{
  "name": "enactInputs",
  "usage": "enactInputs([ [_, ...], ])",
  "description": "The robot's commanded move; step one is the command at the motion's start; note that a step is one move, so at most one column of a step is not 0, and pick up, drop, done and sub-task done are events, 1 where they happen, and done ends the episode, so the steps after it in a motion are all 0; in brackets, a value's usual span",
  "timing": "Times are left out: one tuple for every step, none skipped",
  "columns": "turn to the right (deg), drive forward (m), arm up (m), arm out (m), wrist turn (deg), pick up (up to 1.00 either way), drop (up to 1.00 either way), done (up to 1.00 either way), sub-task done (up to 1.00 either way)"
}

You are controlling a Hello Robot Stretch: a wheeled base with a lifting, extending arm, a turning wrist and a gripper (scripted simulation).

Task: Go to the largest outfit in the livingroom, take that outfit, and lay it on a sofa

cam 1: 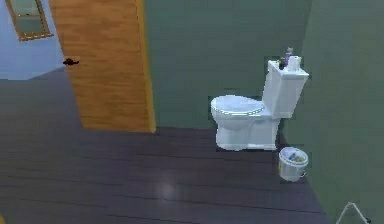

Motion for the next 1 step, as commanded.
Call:
enactInputs([
  [-33.0,0.00,0.00,0.00,0.0,0.00,0.00,0.00,0.00],
])
